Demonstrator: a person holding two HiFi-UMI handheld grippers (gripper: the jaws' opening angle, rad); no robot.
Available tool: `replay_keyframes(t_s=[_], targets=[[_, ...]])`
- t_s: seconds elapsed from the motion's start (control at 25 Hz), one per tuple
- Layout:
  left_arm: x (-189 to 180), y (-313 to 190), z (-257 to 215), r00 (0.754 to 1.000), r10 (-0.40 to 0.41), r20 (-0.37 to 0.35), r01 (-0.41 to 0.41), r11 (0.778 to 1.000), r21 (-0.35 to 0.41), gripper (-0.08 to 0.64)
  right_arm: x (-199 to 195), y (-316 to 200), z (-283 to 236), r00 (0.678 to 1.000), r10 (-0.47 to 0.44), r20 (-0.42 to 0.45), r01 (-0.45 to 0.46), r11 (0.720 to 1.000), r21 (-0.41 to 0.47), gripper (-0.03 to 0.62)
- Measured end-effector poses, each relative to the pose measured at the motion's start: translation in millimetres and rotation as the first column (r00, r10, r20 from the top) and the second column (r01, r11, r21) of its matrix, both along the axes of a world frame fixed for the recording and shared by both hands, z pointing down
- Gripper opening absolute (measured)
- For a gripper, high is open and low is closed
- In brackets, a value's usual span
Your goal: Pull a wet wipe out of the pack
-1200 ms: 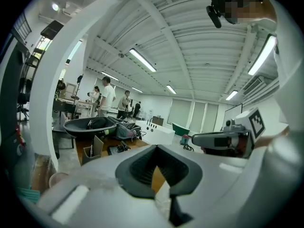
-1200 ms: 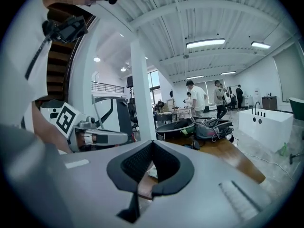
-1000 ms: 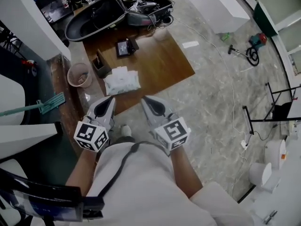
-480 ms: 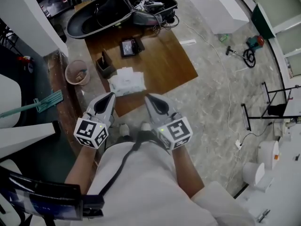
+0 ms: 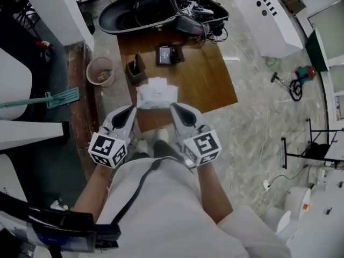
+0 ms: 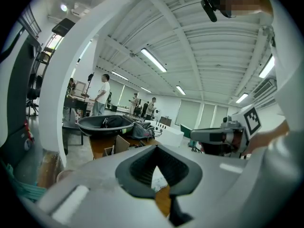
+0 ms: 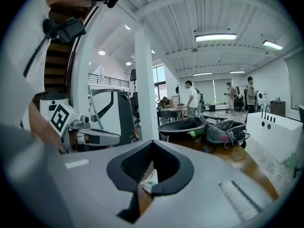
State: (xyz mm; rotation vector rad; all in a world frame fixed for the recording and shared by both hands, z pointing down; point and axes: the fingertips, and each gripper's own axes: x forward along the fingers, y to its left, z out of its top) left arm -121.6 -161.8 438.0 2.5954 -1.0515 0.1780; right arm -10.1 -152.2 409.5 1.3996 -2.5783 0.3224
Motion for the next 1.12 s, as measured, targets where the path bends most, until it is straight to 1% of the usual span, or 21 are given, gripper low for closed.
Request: replay_keyframes(t_s=[0.16,0.4,0.56,0.68,0.84,0.92,1.12], targets=[[3.9,-4.2,7.8,0.999,-0.047,0.015,0.047,0.999,-0.013,0.005,-6.8,-13.0,18.4,0.997,-0.075,-0.033,0.074,0.997,-0.024,0.008],[15.5,-13.7,20.2,0.994,-0.105,0.041,0.106,0.993,-0.042,0.005,-8.2,-32.8,40.8,0.984,-0.157,-0.084,0.151,0.986,-0.068,0.008],[27.9,-16.9,26.5,0.993,-0.105,0.052,0.108,0.992,-0.059,0.006,-6.4,-49.9,63.7,0.971,-0.209,-0.119,0.199,0.976,-0.092,0.008],[35.9,-20.8,31.9,0.991,-0.115,0.070,0.119,0.991,-0.066,0.006,-5.3,-57.7,85.6,0.951,-0.263,-0.162,0.244,0.962,-0.127,0.008],[34.6,-30.1,44.5,0.980,-0.168,0.103,0.177,0.980,-0.088,0.006,-8.4,-63.0,114.2,0.921,-0.337,-0.195,0.302,0.934,-0.189,0.008],[34.1,-33.7,50.0,0.976,-0.187,0.114,0.198,0.975,-0.099,0.006,-10.7,-64.6,124.9,0.907,-0.370,-0.201,0.329,0.921,-0.210,0.009],[38.2,-38.9,61.1,0.967,-0.219,0.134,0.234,0.965,-0.117,0.006,-14.9,-67.9,146.6,0.885,-0.425,-0.190,0.375,0.893,-0.248,0.008]])
